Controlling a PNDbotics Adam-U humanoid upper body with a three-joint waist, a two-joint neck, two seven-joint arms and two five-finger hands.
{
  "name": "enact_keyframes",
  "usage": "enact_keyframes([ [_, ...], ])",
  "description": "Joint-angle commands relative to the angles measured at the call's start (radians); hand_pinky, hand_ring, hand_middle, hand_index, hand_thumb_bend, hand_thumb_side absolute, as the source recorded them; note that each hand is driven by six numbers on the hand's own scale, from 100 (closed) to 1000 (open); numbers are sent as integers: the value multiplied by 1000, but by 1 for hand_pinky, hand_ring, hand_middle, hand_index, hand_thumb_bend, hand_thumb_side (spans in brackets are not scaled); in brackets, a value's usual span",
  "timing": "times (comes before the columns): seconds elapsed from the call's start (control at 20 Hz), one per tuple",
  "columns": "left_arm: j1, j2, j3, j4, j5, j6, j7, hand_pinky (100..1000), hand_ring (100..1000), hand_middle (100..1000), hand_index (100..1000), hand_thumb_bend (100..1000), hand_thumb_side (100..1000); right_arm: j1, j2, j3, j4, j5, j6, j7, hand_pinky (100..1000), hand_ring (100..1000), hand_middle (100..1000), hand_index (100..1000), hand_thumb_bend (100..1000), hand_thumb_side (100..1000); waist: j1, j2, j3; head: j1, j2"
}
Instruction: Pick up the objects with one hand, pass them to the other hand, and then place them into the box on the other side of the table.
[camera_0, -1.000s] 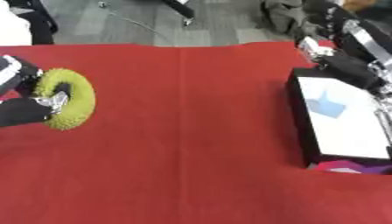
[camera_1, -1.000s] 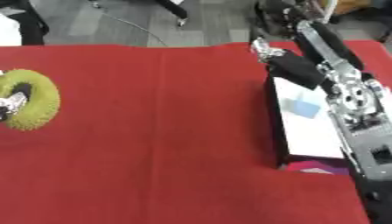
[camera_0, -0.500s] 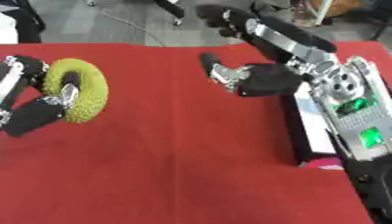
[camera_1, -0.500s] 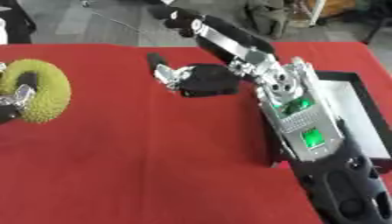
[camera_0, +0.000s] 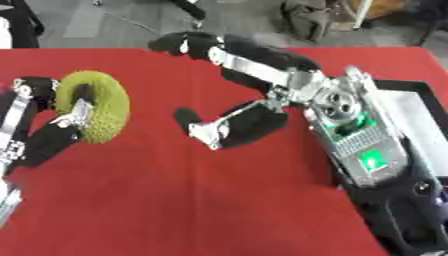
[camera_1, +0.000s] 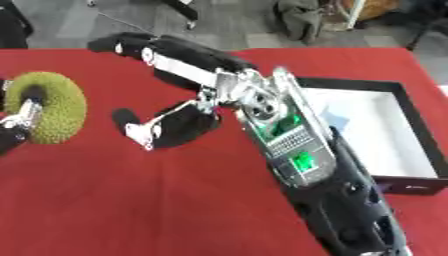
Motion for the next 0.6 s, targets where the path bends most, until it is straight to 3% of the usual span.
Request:
enact_keyframes([
  [0.05,-9,9,-2,-14,37,-62,-4,475,388,312,369,100,560,-23,16,11,12,55,-59,14,999,1000,978,994,100,100,5,-18,3,-6,-1],
  [0.3,-9,6,-18,-23,78,-114,-40,477,388,313,372,100,562,-33,49,33,45,99,-102,6,1000,1000,976,990,100,100,6,-16,4,-14,2],
  [0.6,-9,-3,-29,-34,114,-126,-61,479,389,313,375,100,563,-43,85,52,74,167,-112,-23,1000,1000,979,993,100,100,7,-14,7,-19,5],
])
